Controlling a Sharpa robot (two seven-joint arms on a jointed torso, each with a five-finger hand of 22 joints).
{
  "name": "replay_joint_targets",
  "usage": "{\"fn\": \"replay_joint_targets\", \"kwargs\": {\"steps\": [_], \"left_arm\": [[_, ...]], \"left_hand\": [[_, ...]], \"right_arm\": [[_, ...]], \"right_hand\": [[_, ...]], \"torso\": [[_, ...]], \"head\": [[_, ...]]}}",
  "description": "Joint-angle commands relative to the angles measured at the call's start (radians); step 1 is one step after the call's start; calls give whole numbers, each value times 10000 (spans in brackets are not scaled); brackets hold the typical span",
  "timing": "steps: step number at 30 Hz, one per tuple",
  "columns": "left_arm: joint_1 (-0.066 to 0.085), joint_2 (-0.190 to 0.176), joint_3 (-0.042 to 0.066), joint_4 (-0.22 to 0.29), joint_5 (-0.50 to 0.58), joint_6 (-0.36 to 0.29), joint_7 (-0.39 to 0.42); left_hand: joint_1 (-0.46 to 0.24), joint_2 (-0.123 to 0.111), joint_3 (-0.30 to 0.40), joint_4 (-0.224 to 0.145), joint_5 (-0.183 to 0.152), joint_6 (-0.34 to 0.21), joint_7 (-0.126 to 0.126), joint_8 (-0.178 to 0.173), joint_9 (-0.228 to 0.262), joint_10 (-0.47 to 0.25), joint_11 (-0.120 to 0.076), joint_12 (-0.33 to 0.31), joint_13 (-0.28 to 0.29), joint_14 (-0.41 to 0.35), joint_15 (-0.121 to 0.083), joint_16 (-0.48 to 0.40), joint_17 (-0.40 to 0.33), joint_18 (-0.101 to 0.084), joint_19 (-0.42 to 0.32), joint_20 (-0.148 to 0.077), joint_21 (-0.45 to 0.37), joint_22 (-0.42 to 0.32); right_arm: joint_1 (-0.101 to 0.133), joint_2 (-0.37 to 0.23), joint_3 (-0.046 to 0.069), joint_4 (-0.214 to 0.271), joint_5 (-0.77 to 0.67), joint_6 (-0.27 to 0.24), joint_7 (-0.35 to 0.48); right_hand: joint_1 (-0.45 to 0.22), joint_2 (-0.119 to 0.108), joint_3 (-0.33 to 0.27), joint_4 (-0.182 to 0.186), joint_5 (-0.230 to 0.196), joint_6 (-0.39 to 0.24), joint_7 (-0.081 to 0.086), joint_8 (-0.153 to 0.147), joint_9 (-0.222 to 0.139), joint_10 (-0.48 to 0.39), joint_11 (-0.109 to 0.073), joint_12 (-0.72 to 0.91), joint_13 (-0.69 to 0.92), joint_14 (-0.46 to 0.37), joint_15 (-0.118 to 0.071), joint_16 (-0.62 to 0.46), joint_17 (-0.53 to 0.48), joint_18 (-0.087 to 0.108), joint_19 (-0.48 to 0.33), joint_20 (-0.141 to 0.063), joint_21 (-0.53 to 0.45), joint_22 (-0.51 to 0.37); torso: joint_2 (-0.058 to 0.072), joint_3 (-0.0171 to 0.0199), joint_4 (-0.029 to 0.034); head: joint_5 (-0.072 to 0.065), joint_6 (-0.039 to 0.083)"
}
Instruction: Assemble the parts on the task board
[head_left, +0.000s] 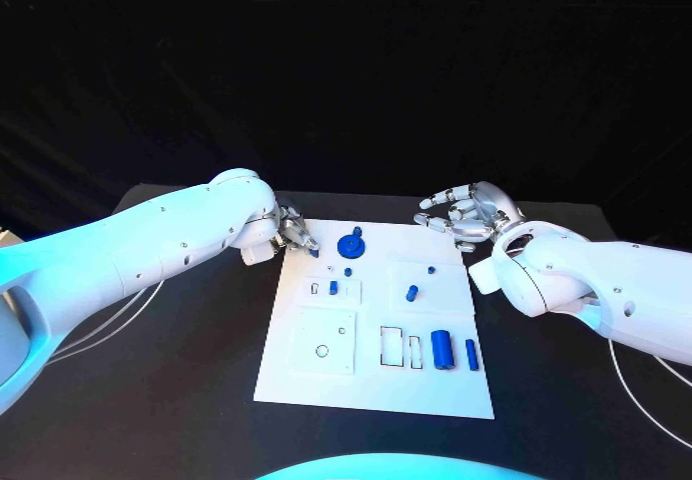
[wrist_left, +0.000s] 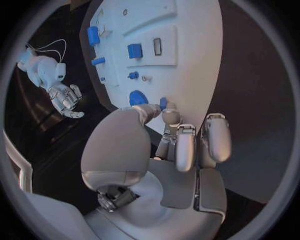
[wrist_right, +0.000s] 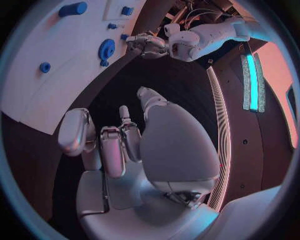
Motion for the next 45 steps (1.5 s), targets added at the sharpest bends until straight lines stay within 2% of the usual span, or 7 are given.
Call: {"fn": "replay_joint_targets", "kwargs": {"steps": [1,4,8,20,26,38,45], "left_arm": [[-8,-97,18,170,214,-268,50],[-6,-295,33,465,306,-458,82],[-2,-645,53,1018,392,-692,165],[-3,-1753,107,2976,-213,-702,562],[-58,-2039,71,3618,-753,-613,635],[-224,-2081,-27,3927,-1422,-435,657],[-303,-2039,-87,3903,-1489,-259,564]], "left_hand": [[-132,-28,1707,-1639,83,98,-33,79,319,108,-14,68,48,801,-56,55,1902,65,99,-2,50,52],[-422,-284,2102,-1896,400,277,-118,194,352,414,-104,238,303,876,-122,148,2107,11,303,-69,184,296],[-589,-460,2269,-2076,716,416,-171,245,375,585,-151,287,405,899,-179,177,2172,-30,441,-116,276,467],[-657,-635,2365,-2287,964,577,-220,258,385,727,-204,280,437,935,-223,230,2287,-63,550,-160,354,611],[-667,-667,2386,-2326,1026,616,-230,252,381,759,-214,277,445,945,-230,245,2320,-70,572,-169,371,641],[-719,-726,2428,-2376,1189,709,-250,233,370,862,-231,315,529,970,-244,284,2402,-93,641,-184,421,736],[-751,-753,2449,-2403,1308,755,-262,215,363,911,-242,324,561,979,-252,298,2433,-102,670,-193,443,777]], "right_arm": [[-3,8,2,-6,-51,139,79],[-4,2,2,-18,-48,141,81],[-4,-12,2,-38,-47,141,78],[-7,-52,-2,-73,-46,154,72],[-13,-71,-5,-73,-46,159,74],[-37,-67,-7,-77,-57,133,84],[-45,-63,-7,-85,-58,132,89]], "right_hand": [[-65,36,-37,-10,-4,-90,-14,35,11,-24,17,-21,1109,769,-45,-65,1501,132,14,-35,-59,6],[-66,38,-36,-10,-1,-90,-14,36,11,-23,17,-21,1109,769,-45,-67,1500,133,14,-35,-63,4],[-66,38,-36,-10,-1,-90,-14,36,11,-23,17,-21,1109,769,-45,-67,1500,133,14,-35,-63,4],[-71,42,-34,-8,16,-90,-15,41,11,-21,16,-20,1108,768,-47,-70,1494,133,16,-36,-66,3],[-71,42,-34,-8,16,-90,-15,41,11,-21,16,-20,1108,768,-47,-70,1494,133,16,-36,-66,3],[-77,42,-34,-9,31,-91,-17,47,11,-39,15,-41,1086,762,-48,-83,1469,141,1,-38,-110,-21],[-77,42,-34,-9,31,-91,-17,47,11,-39,15,-41,1086,762,-48,-83,1469,141,1,-38,-110,-21]], "torso": [[-6,3,0],[-18,4,12],[-24,6,26],[-12,-7,-1],[-13,1,17],[6,-6,-21],[13,-4,-6]], "head": [[30,-4],[41,-4],[63,1],[151,39],[167,44],[229,29],[227,19]]}}
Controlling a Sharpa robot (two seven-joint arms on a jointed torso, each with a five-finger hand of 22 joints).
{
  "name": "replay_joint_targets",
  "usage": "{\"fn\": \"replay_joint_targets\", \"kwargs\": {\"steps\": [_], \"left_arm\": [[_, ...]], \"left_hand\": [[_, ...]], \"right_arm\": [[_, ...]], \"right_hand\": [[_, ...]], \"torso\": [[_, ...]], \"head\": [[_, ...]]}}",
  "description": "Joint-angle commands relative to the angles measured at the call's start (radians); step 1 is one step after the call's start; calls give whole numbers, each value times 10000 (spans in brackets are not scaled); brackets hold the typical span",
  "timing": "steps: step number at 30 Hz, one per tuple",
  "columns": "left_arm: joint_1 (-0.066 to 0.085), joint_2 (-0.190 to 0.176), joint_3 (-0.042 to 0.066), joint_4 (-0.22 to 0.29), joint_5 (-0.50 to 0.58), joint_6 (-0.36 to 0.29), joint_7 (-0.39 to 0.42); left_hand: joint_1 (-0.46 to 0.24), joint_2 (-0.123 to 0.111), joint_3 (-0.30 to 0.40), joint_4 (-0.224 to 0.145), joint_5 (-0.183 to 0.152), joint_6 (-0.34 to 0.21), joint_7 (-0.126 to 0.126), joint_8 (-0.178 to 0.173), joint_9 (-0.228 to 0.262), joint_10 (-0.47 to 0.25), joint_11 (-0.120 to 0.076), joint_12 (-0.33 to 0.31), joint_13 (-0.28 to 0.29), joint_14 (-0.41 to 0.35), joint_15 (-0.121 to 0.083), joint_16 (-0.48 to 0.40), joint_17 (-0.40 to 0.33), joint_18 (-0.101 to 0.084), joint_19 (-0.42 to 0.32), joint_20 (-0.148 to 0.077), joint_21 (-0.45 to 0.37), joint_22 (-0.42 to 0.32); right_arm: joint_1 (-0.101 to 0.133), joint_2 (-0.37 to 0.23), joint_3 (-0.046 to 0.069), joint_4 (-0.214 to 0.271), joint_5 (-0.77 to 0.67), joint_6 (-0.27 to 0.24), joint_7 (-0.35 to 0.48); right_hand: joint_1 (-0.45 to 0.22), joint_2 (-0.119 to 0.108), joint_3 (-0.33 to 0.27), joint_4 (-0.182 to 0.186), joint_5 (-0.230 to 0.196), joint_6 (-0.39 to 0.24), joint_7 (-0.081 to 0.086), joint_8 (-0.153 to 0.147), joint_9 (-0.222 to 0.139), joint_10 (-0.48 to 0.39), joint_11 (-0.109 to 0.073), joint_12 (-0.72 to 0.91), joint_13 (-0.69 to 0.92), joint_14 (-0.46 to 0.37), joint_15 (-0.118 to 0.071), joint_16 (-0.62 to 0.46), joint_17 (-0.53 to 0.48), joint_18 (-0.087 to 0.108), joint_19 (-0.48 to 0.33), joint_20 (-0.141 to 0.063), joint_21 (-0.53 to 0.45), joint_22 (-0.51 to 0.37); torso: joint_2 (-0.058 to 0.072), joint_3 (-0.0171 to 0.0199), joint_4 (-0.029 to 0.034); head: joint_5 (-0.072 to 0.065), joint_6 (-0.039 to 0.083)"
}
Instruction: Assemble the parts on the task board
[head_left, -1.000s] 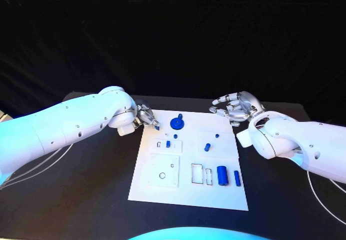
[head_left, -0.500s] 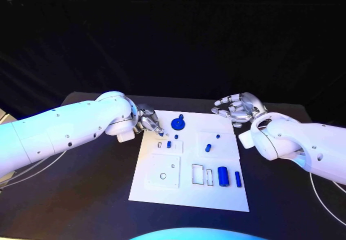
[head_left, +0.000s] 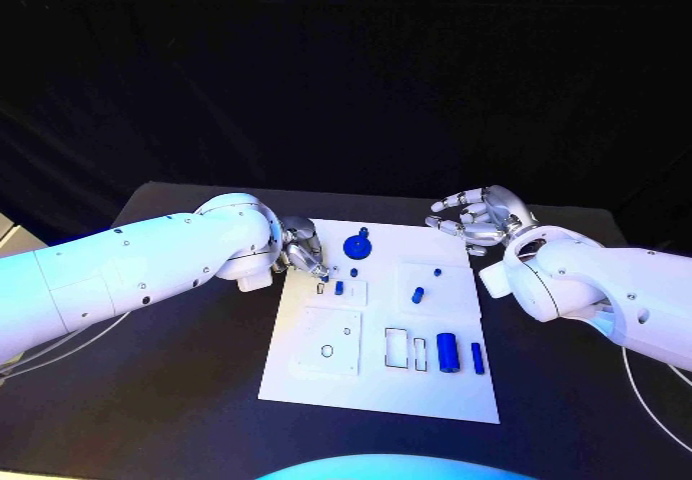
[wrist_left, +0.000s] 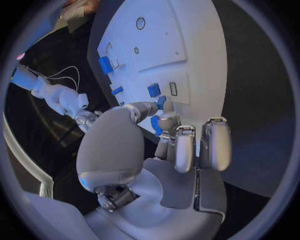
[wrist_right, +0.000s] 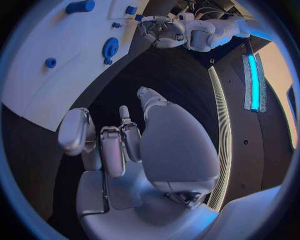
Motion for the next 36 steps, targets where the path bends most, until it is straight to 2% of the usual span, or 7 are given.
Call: {"fn": "replay_joint_targets", "kwargs": {"steps": [1,16,36], "left_arm": [[-35,44,-13,-4,-252,330,30],[-91,24,-69,-26,-248,740,-48],[-102,-74,-78,-13,-302,545,-186]], "left_hand": [[-21,-42,2027,-2069,55,148,-52,30,-17,75,22,45,11,982,-76,41,2435,-102,91,-6,58,668],[-42,-60,2034,-2085,138,177,-58,19,-20,98,15,47,28,990,-79,54,2463,-103,91,-11,62,672],[-54,-69,2038,-2097,196,199,-65,13,-22,119,10,55,46,993,-81,59,2473,-107,104,-14,72,692]], "right_arm": [[-9,5,0,2,-60,120,89],[-18,9,0,-8,-56,110,100],[-36,2,0,-15,-56,112,96]], "right_hand": [[-77,42,-34,-9,31,-55,19,48,14,-39,14,-42,1086,762,-48,-46,1463,141,2,-38,-33,-9],[-77,42,-34,-9,31,-55,19,48,14,-39,14,-42,1086,762,-48,-46,1463,141,2,-38,-33,-9],[-77,42,-34,-9,31,-55,19,48,14,-39,14,-42,1086,762,-48,-46,1463,141,2,-38,-33,-9]], "torso": [[7,3,6],[-3,2,16],[7,11,4]], "head": [[-4,-11],[19,-76],[60,-58]]}}
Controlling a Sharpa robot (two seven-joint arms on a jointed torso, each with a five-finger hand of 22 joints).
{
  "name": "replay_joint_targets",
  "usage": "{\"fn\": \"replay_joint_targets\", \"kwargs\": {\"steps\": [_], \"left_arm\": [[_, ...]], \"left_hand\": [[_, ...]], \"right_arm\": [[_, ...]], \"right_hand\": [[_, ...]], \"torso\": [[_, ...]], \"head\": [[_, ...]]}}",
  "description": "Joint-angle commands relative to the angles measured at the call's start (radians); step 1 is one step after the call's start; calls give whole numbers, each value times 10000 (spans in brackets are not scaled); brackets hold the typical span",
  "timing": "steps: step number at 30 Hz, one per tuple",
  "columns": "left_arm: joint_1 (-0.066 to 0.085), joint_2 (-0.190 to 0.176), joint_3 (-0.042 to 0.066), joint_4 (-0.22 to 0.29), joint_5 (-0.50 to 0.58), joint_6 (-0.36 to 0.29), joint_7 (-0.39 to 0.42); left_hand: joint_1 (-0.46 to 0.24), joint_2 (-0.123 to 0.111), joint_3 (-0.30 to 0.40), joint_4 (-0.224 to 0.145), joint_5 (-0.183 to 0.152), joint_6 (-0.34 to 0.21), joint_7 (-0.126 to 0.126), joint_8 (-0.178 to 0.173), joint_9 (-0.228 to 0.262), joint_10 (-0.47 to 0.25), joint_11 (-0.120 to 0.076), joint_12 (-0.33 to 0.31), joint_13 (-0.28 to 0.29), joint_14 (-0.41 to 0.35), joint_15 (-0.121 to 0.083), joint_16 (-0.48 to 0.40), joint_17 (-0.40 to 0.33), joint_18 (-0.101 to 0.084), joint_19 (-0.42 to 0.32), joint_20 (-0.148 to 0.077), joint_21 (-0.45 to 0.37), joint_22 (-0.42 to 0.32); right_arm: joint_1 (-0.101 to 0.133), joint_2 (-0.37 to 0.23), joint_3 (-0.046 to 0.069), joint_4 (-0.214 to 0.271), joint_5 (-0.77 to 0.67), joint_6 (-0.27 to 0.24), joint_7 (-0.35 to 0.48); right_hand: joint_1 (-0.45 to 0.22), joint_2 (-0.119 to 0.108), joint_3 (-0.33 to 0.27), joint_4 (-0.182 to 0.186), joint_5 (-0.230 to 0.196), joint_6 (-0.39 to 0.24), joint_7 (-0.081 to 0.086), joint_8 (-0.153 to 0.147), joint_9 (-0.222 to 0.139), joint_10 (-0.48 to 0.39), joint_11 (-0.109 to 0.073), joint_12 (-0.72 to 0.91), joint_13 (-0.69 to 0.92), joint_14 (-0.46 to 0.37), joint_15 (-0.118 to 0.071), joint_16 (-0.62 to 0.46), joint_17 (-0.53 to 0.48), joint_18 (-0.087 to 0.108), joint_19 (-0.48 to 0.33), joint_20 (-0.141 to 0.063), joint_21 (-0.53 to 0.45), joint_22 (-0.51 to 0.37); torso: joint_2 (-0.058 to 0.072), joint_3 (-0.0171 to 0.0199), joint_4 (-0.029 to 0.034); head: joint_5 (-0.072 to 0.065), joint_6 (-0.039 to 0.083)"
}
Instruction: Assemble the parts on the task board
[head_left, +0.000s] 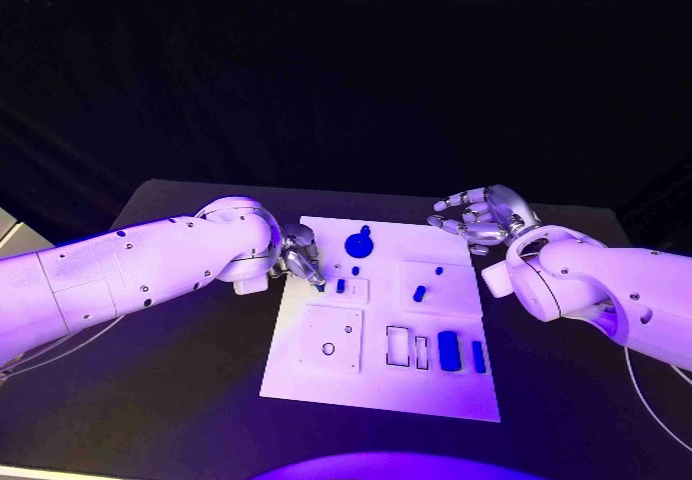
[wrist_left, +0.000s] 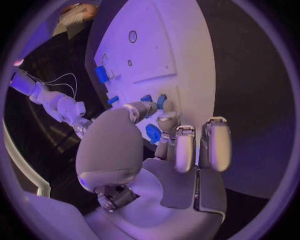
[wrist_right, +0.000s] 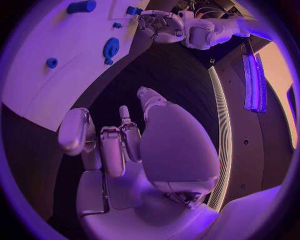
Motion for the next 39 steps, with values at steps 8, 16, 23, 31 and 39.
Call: {"fn": "replay_joint_targets", "kwargs": {"steps": [8,16,23,31,39], "left_arm": [[-4,8,-1,-13,-85,-162,-137],[-4,9,-4,-18,-83,-164,-160],[-6,25,-15,30,-14,21,-140],[-16,32,-39,85,42,173,-135],[-31,45,-55,125,65,116,-136]], "left_hand": [[72,58,1975,-2037,45,95,-27,68,15,46,7,48,3,994,-84,60,2466,-109,70,23,38,698],[71,62,1979,-2040,53,101,-28,64,14,52,6,50,8,996,-85,64,2475,-111,78,22,43,708],[66,64,1983,-2042,63,109,-30,61,12,63,4,60,26,998,-86,66,2479,-114,87,21,50,721],[12,16,1965,-2071,224,184,-50,38,1,136,-11,93,90,1010,-95,86,2522,-122,110,14,69,757],[-78,-14,1915,-2078,478,260,-69,2,-11,220,-25,132,179,1017,-106,97,2546,-127,120,4,81,781]], "right_arm": [[-10,0,1,17,-55,112,91],[-10,-15,1,30,-55,114,89],[-10,-20,1,36,-55,131,85],[-10,-32,1,46,-55,143,93],[-11,-50,1,60,-55,146,90]], "right_hand": [[-77,42,-34,-9,31,-56,19,48,9,-39,14,-42,1086,762,-48,-46,1468,141,2,-38,-34,-9],[-85,39,-31,-14,42,-67,17,62,8,-33,11,-37,1086,764,-52,-49,1472,135,20,-42,-24,3],[-85,39,-31,-14,42,-67,17,62,8,-33,11,-37,1086,764,-52,-49,1472,135,20,-42,-24,3],[-85,39,-31,-14,42,-67,17,62,8,-33,11,-37,1086,764,-52,-49,1472,135,20,-42,-24,3],[-85,39,-31,-14,42,-67,17,62,8,-33,11,-37,1086,764,-52,-49,1472,135,20,-42,-24,3]], "torso": [[8,5,-1],[3,9,4],[2,0,-4],[2,4,1],[11,0,0]], "head": [[-9,-2],[-5,-13],[-2,-21],[-3,-34],[-10,-42]]}}
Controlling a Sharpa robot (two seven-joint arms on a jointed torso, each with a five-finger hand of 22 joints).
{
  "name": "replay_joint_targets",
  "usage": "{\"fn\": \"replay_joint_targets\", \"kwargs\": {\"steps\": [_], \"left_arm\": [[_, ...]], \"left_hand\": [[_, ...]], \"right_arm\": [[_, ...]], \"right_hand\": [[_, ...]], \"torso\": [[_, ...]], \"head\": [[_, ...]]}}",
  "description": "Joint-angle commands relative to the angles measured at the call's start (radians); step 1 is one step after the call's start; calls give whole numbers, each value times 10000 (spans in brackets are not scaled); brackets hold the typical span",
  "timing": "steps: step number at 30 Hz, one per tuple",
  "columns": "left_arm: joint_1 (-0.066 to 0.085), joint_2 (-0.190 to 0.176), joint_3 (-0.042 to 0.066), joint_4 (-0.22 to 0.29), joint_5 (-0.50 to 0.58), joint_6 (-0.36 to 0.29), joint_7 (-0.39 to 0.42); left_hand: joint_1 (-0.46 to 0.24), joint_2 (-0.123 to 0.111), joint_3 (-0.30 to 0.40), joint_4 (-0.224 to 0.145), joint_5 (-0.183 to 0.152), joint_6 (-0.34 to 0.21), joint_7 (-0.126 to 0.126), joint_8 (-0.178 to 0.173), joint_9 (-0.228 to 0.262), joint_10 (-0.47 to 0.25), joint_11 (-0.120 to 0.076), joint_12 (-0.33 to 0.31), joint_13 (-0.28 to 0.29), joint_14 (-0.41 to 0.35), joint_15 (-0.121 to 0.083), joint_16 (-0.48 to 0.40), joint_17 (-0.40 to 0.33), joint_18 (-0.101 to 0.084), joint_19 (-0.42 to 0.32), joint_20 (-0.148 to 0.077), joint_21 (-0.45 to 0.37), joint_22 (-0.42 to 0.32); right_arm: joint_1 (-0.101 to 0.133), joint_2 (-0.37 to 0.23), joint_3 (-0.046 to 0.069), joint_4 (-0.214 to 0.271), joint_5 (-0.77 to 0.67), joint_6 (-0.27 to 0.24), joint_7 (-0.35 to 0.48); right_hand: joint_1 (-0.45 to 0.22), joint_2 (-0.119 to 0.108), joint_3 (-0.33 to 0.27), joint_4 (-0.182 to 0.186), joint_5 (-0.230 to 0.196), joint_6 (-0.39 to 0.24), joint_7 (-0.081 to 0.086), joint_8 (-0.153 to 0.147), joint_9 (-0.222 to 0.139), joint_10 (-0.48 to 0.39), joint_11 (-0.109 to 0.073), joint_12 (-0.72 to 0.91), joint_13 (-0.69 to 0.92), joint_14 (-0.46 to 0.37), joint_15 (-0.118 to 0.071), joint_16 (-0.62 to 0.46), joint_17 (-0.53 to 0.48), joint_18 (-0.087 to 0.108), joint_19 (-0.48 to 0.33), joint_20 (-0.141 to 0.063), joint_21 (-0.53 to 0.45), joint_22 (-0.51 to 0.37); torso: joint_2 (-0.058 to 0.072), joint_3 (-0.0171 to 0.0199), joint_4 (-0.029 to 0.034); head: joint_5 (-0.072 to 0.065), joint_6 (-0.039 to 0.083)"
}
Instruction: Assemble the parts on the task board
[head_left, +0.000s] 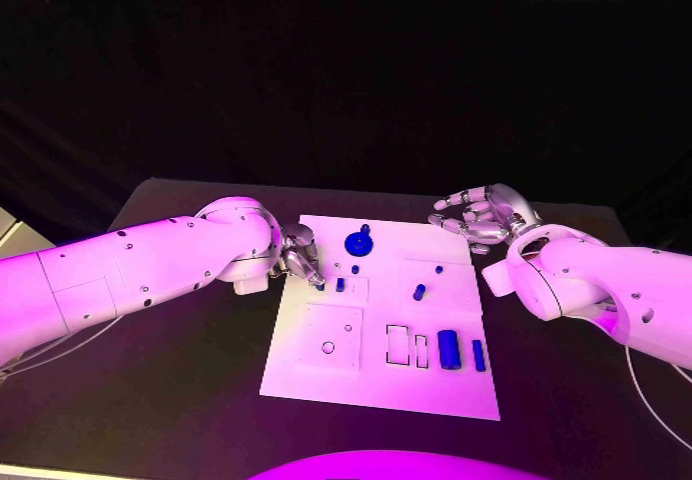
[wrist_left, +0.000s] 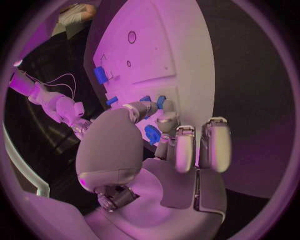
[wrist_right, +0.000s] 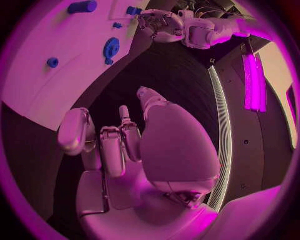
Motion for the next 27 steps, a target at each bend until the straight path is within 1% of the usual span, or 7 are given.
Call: {"fn": "replay_joint_targets", "kwargs": {"steps": [1,7,9,14,18,27], "left_arm": [[-27,38,-20,56,80,123,18],[-42,74,-32,10,206,-229,22],[-51,98,-34,-21,289,-354,26],[-64,181,-36,-122,410,-532,26],[-67,235,-37,-185,469,-501,23],[-74,292,-46,-277,552,-286,-20]], "left_hand": [[-116,-41,1962,-2018,77,147,-92,-34,-19,79,-5,69,46,1050,-71,51,2536,-126,49,4,48,783],[-242,3,1880,-1931,94,179,-103,-49,-19,147,-11,109,118,1042,-73,38,2509,-130,56,5,51,796],[-364,72,1773,-1835,65,181,-122,-66,-13,175,-21,89,110,1030,-79,19,2467,-123,31,6,34,771],[-624,96,1306,-1630,-106,95,-167,-90,46,153,-42,-35,2,1007,-94,-20,2387,-107,-32,6,-23,701],[-706,93,1112,-1538,-158,72,-190,-98,67,142,-54,-75,-28,1003,-103,-27,2374,-100,-57,1,-48,671],[-786,37,737,-1427,-206,68,-243,-115,86,144,-89,-103,-37,1007,-127,-20,2390,-94,-77,-14,-78,642]], "right_arm": [[-6,-9,1,25,-56,141,89],[-5,-23,1,39,-56,139,85],[-5,-24,1,45,-56,139,87],[-4,-25,2,55,-56,142,86],[-4,-33,2,62,-56,138,85],[-2,-46,2,69,-56,133,84]], "right_hand": [[-85,39,-31,-14,42,-67,17,63,12,-33,11,-38,1086,764,-52,-49,1475,135,20,-43,-24,3],[-85,39,-31,-14,42,-67,17,63,12,-33,11,-38,1086,764,-52,-49,1475,135,20,-43,-24,3],[-91,38,-29,-14,44,-68,14,73,12,-34,9,-41,1080,760,-54,-59,1457,138,17,-45,-49,-9],[-91,38,-29,-14,44,-68,14,73,12,-34,9,-41,1080,760,-54,-59,1457,138,17,-45,-49,-9],[-91,38,-29,-14,44,-68,14,73,12,-34,9,-41,1080,760,-54,-59,1457,138,17,-45,-49,-9],[-91,38,-29,-14,44,-68,14,73,12,-34,9,-41,1080,760,-54,-59,1457,138,17,-45,-49,-9]], "torso": [[9,-4,0],[5,-1,0],[9,-3,0],[18,-3,-5],[16,-5,-8],[-2,-5,3]], "head": [[-5,-7],[-14,-19],[-12,-18],[-14,-34],[-48,-54],[-68,-90]]}}
